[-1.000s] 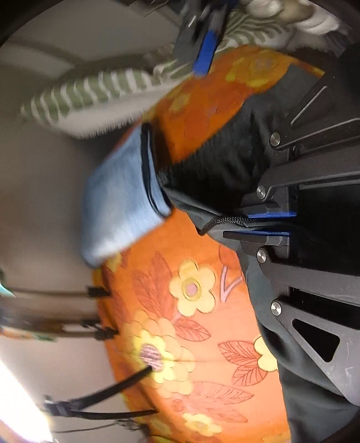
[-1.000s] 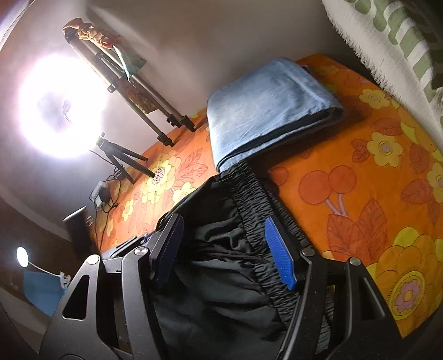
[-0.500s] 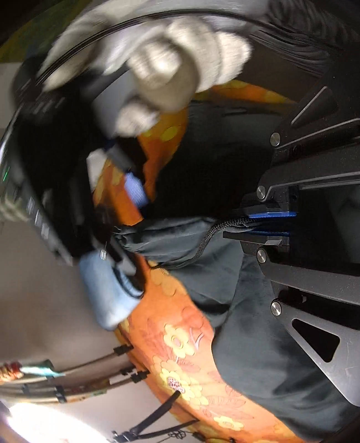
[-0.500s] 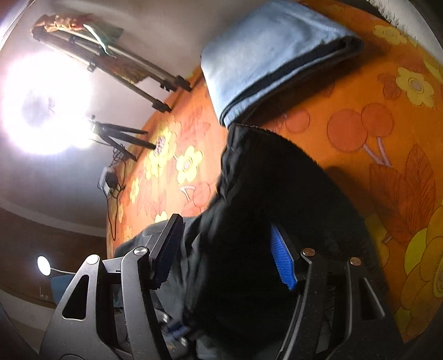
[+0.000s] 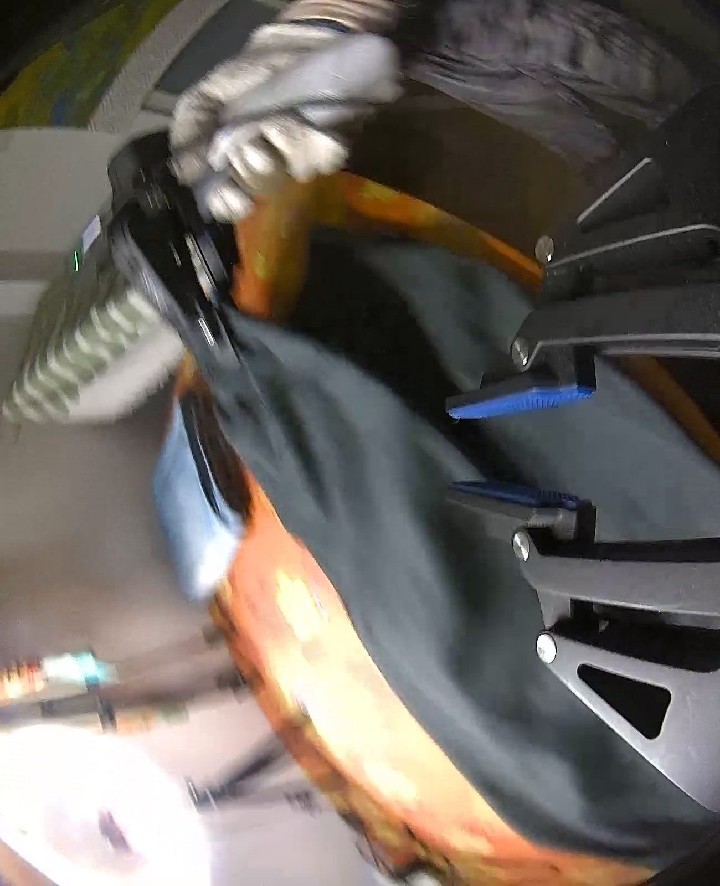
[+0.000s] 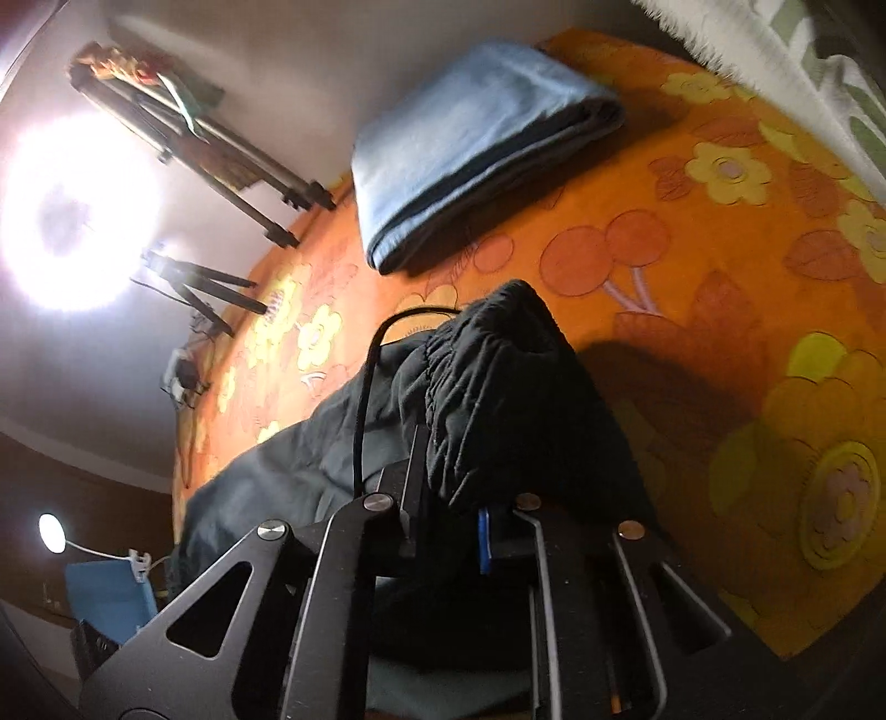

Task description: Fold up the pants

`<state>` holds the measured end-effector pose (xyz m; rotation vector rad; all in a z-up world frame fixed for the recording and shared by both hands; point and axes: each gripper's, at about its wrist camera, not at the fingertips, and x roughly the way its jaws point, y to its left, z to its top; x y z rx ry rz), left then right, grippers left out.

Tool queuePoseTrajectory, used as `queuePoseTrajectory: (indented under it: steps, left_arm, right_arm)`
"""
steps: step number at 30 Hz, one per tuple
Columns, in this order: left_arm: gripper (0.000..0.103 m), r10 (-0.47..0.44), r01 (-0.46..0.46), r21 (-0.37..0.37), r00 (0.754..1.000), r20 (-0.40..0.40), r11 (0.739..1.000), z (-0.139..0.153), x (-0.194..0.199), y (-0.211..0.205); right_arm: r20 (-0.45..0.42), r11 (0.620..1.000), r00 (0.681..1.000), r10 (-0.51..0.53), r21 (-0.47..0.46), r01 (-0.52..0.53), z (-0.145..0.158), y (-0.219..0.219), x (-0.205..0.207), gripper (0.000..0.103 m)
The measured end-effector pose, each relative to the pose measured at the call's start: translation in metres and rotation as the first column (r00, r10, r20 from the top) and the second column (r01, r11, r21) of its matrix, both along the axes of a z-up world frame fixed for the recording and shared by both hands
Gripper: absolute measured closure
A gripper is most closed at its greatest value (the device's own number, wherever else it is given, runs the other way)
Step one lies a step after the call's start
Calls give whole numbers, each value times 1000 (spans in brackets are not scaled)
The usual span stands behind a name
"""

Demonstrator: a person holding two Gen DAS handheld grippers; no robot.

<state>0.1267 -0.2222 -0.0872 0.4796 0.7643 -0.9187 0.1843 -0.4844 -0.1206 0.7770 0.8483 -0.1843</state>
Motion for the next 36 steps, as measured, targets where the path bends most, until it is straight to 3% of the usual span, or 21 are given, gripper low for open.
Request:
queuePoseTrajectory:
  steps: [1, 5, 12, 18, 20, 24, 28, 32, 36]
  left_arm:
    - [71, 26, -27, 31, 1000, 12, 999, -2, 2, 19]
    - [70, 131, -132, 133, 991, 14, 982, -20, 14, 72]
    - [70, 152, -177, 242, 982, 115, 954, -54, 7, 67]
    - [70, 201, -234, 215, 966, 166, 948, -51, 27, 70]
    - [99, 212, -241, 200, 965, 156, 950, -49, 35, 73]
    - [101, 258, -272, 120, 959, 118, 955, -37, 43, 83]
    - [102, 278, -283, 41, 955, 108, 958, -6, 39, 101]
    - [102, 253, -258, 23, 958, 136, 966, 15, 20, 117]
    - [102, 204, -212, 62, 972, 120, 975, 7, 0, 122]
  right_arm:
    - [11, 1000, 1000, 1, 1, -1, 3, 0, -4, 90]
    - [38, 1000, 999, 3, 28, -4, 10, 1, -10, 91]
    - [131, 1000, 991, 21, 15, -23, 50, 15, -9, 91]
    - [146, 999, 989, 33, 7, -35, 58, 14, -12, 91]
    - [140, 999, 990, 34, 7, -36, 55, 12, -14, 91]
    - [122, 999, 992, 28, 19, -30, 49, 7, -15, 91]
    - [119, 999, 992, 44, -7, -43, 52, 13, -23, 91]
    - [100, 997, 992, 77, -36, -73, 41, 26, -48, 91]
    - [40, 996, 996, 79, -37, -78, 11, 32, -70, 91]
